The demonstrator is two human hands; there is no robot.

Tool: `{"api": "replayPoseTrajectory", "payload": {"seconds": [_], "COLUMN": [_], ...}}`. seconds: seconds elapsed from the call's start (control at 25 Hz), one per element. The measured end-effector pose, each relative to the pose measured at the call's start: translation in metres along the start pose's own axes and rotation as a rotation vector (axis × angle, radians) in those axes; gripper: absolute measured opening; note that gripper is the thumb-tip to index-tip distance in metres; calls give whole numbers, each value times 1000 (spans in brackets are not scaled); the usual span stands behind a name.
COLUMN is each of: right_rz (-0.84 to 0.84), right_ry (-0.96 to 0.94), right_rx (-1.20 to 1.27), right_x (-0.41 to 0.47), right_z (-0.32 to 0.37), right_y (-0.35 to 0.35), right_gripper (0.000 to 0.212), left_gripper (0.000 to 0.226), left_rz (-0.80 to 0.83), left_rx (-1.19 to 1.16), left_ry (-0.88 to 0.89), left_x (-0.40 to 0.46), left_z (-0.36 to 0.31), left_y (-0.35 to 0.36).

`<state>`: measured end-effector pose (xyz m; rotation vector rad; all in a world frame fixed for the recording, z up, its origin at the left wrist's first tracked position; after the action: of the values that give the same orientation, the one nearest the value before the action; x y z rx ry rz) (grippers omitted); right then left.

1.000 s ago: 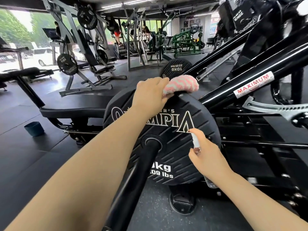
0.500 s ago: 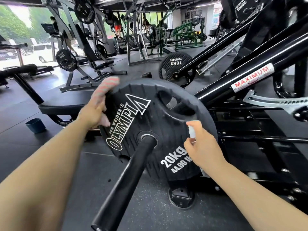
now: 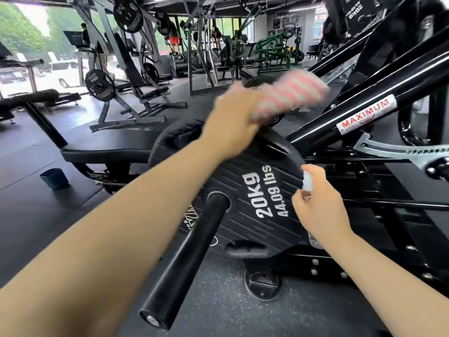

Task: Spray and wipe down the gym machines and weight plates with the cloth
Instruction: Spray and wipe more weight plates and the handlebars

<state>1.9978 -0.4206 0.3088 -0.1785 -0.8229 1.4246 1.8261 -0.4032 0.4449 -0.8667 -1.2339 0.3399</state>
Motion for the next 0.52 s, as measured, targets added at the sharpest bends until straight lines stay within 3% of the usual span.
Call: {"api": "replayPoseTrajectory", "payload": {"seconds": [0.08, 0.12, 0.28, 0.52], "right_rz": [18, 37, 110, 223], "right_ry": [-19, -22, 24, -48], "right_rx": [-8, -17, -86, -163], "right_x": [-5, -7, -17, -34], "right_z": [-1, -3, -19, -19], "right_y": [2, 4, 18, 37], "right_gripper": [56, 56, 48, 50], "left_gripper": [52, 55, 55, 53], "left_rz": [272, 284, 111, 76], "left_rx": [208, 258, 208, 207], "left_ry": [63, 61, -82, -366], "left_x": [-3, -8, -22, -54], "left_z": [-16, -8, 39, 125], "left_y": [35, 41, 25, 12]}}
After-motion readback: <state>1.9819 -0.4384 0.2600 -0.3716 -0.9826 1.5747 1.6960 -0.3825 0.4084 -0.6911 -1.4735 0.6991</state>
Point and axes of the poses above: each hand's wrist, its own x-axis towards the middle knuckle, its own y-axis out of the palm, z = x × y, the point moved 5 cm from there along x, towards the middle knuckle, and after that the axes turned 5 degrees about y, right-handed, at the moved point
